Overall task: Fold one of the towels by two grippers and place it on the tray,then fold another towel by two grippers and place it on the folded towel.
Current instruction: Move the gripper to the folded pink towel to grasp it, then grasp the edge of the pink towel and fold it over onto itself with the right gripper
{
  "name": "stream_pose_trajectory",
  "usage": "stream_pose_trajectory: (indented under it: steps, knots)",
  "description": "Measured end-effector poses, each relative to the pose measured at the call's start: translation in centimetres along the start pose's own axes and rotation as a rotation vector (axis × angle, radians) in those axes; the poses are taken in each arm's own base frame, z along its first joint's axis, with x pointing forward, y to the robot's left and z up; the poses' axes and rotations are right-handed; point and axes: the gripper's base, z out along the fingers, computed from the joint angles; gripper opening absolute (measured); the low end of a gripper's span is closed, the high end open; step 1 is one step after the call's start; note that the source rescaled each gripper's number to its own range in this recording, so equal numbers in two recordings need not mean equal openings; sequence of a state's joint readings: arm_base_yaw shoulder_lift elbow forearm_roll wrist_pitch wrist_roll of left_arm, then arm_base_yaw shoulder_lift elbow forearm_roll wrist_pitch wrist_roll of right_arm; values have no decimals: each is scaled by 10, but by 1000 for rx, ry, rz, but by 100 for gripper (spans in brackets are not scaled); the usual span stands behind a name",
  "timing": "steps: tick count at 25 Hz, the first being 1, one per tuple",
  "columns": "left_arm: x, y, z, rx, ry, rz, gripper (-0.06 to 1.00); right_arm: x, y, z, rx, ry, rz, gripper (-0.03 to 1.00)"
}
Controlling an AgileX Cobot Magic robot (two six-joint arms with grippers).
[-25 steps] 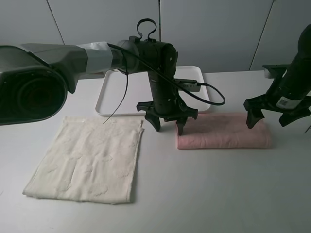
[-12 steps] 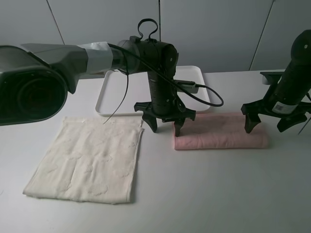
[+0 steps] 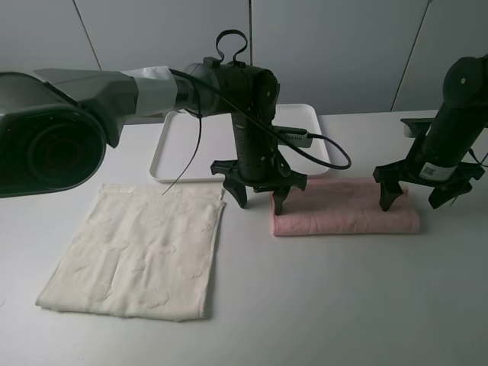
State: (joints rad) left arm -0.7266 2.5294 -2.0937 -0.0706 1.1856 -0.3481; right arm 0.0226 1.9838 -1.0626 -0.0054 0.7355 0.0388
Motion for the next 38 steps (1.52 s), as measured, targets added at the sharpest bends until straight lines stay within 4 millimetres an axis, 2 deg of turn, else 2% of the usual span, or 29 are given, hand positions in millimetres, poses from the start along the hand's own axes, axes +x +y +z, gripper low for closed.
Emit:
stream_pose_trajectory:
  steps: [4,7,9,16,22,33,38]
  knots:
    - [0,0,0,1,1,4,82,0,0,7,1,18,2,88]
    - [0,0,1,1,2,6,82,-1,0,8,-3,17,7,82]
    - [0,0,1,1,2,6,82,-2,2,10,-15,19,20,73]
    - [0,-1,1,5,0,5,82,-3,5,9,-34,10,2,30]
    - [0,-1,1,11,0,3,82,-3,6,9,-44,7,6,8]
    - [0,-1,1,12,-2,19,82,-3,7,9,-52,12,-3,7]
    - [0,-2,1,12,-4,27,82,-3,7,-4,-54,-18,-4,7]
